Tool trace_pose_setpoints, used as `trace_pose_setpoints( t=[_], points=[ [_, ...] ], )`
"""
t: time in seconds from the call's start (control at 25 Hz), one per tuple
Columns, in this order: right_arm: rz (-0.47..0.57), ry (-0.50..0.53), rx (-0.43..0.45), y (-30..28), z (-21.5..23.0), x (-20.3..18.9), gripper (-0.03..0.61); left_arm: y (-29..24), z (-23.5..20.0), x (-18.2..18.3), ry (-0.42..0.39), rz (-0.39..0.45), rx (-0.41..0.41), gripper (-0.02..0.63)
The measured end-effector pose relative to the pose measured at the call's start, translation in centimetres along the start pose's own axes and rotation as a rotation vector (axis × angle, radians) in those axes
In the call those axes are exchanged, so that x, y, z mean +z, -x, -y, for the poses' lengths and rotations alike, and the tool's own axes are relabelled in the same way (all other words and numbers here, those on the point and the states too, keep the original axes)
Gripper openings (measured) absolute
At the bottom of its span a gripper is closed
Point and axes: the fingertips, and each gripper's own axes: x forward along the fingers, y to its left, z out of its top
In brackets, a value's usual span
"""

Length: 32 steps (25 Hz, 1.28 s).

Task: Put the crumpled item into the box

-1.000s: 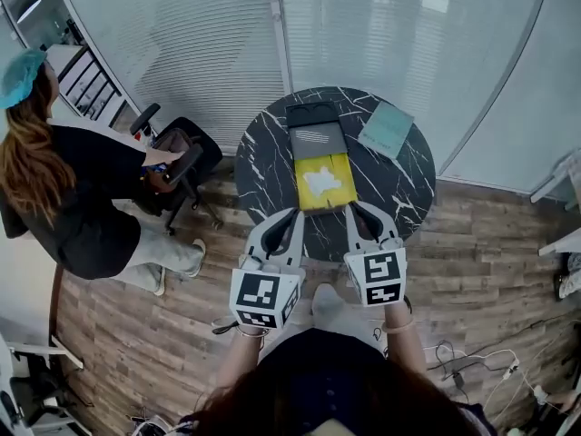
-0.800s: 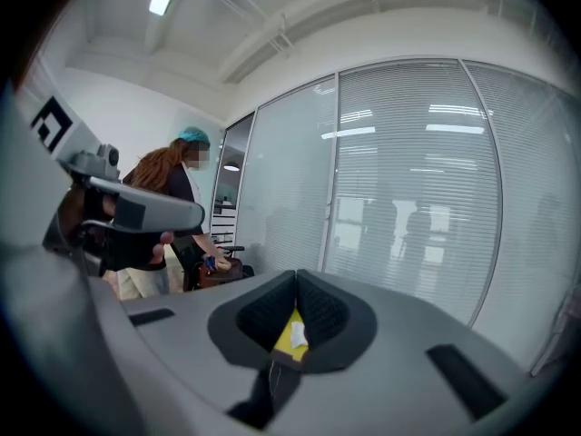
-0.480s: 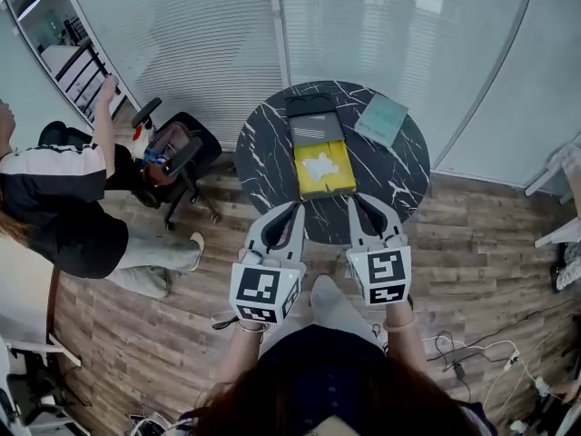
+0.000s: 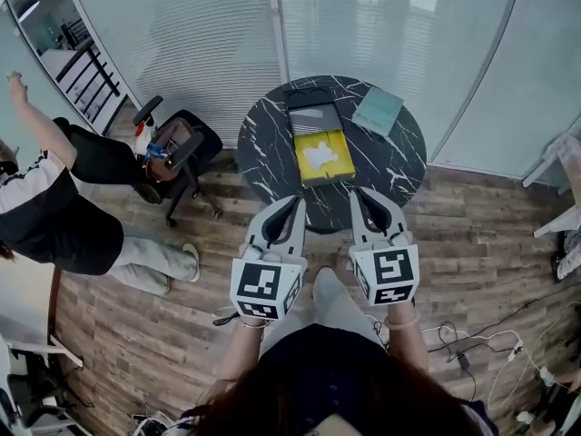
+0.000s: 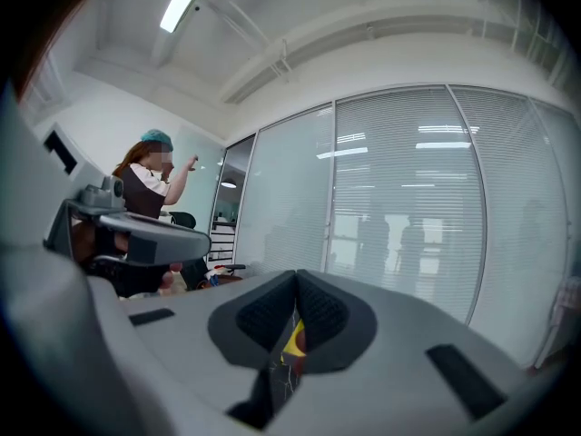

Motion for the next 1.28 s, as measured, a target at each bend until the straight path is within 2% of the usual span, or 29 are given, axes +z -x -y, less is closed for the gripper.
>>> trace_pose_setpoints(
  t=[0.4,0.68,1.28],
  points=[
    [0.025,-0.019,-0.024,3.9,-1.3,1.5,0.023,2.8,1.4,-0.2,-0.015,-0.013,0.022,0.026],
    [0.040,-0.002,-0.030,6.1,-1.5,2.2,0.023,3.5,3.1,0.2,-0.017,0.004,0.002,0.028],
    [0.054,-0.004,0.051,9.1,0.1,3.1,0.023,2.8,6.7,1.7,-0.007,0.005,0.047,0.028]
  ],
)
